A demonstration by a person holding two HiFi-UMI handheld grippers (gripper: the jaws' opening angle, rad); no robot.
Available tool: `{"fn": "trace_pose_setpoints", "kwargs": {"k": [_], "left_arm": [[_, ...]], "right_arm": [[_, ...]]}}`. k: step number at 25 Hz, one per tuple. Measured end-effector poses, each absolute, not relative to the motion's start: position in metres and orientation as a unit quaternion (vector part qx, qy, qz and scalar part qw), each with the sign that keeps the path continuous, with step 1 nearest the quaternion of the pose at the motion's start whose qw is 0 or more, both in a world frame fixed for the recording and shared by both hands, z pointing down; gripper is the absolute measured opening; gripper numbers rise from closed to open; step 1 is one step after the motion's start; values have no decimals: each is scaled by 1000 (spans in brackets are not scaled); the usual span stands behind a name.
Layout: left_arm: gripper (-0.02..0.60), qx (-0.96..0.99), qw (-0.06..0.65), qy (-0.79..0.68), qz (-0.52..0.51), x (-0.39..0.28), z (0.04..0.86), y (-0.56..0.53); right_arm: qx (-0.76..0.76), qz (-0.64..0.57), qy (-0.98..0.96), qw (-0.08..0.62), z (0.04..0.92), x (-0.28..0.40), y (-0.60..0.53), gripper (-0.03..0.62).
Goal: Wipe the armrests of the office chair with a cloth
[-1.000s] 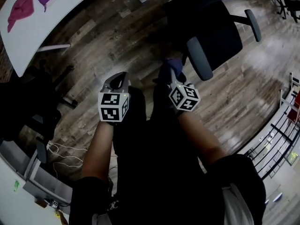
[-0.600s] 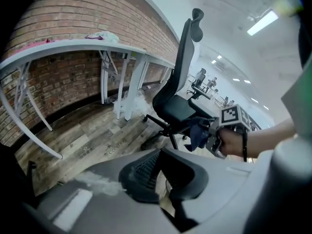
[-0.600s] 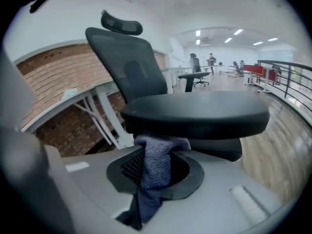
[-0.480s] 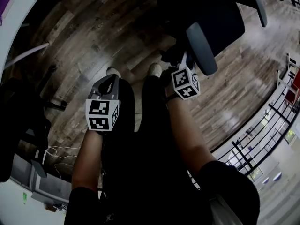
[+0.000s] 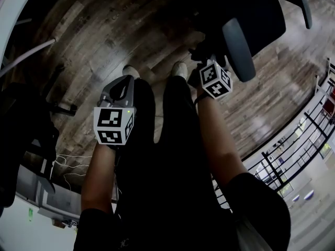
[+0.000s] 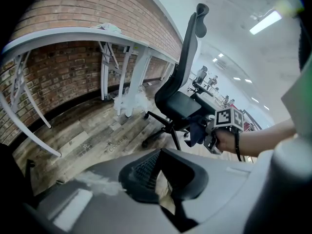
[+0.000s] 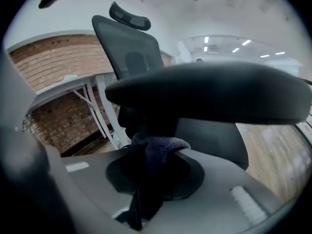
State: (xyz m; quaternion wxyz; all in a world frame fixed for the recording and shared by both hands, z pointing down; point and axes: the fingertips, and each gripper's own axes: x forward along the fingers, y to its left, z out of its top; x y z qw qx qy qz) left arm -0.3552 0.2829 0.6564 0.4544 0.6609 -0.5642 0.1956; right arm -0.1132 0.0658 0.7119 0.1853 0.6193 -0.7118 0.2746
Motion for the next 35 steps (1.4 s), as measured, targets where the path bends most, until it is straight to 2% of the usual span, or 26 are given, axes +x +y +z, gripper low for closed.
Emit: {"fn": "trace_pose_setpoints", "kwargs": {"k": [7, 14, 24, 35], "left_arm": [[6, 656, 460, -566, 196, -362, 663, 293], [6, 659, 461, -559, 200, -369, 680, 304], [6, 660, 447, -562, 221, -400, 699, 301], [6, 661, 451, -558, 221, -402, 688, 297]], "right_arm": [[548, 186, -748, 326, 754, -107, 56, 66], [513, 182, -759, 356, 800, -134, 55, 67], [536, 247, -760, 271, 843, -213, 19, 67], [676, 357, -619, 180, 829, -180, 37, 69]]}}
